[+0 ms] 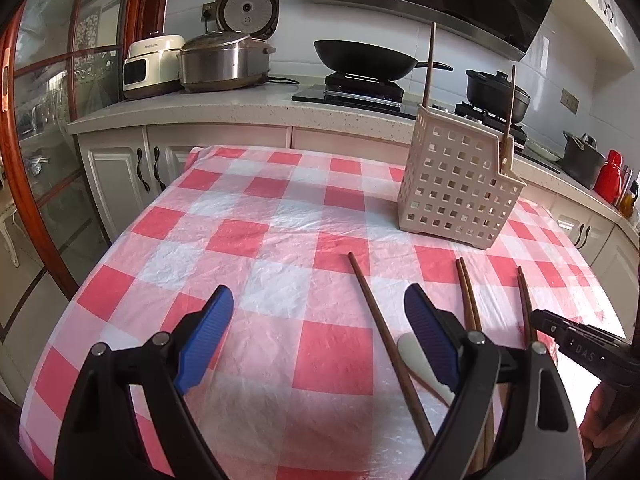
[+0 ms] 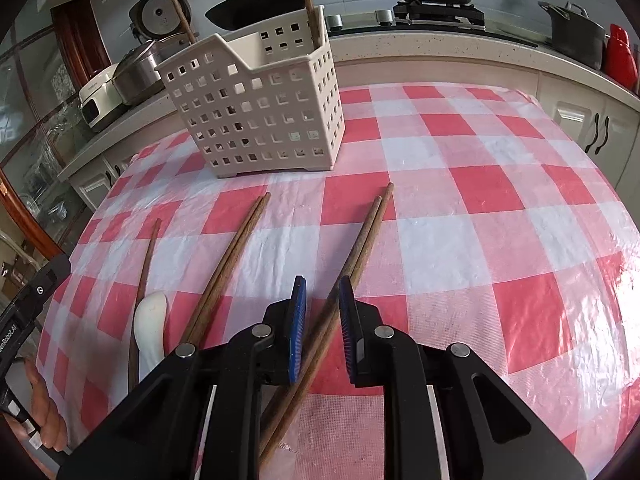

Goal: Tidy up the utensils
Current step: 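Move back to the table and close the right tool on a chopstick, then close the left tool on another brown chopstick while the right tool holds its chopstick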

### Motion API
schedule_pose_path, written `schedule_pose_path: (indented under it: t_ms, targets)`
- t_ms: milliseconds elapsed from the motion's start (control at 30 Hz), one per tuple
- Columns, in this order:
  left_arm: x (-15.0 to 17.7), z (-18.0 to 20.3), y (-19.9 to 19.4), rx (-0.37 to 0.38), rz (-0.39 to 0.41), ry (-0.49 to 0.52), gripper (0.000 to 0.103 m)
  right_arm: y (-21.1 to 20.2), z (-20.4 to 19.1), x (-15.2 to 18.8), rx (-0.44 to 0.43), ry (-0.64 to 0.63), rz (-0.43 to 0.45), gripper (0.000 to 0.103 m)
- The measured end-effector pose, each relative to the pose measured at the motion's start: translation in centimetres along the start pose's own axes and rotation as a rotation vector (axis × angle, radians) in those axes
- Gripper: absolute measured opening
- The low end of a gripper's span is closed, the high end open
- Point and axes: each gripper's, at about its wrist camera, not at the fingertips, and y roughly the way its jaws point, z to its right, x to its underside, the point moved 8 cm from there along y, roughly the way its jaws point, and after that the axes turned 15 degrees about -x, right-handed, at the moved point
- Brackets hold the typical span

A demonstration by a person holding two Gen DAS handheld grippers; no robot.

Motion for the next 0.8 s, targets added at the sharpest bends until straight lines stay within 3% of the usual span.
schedule_pose_path:
  t_ms: [300,567,800]
  targets:
    - [0.9,-0.1,0.4,0.004,-0.021,0.006,0.084,-0.3,1.7,-0.3,0.058,0.002,-0.004,0.006]
    - [1.3,0.0,0.4,0.007,-0.032,0.009,0.084,-1.8,4.9,-0.1,0.078,0.060,-0.004,0.006]
    - [1.2,0.8,-0.1,0.003,-0.011,0.045,0.084,-1.0,5.1,-0.6,0.086,0.038,-0.027,0.007]
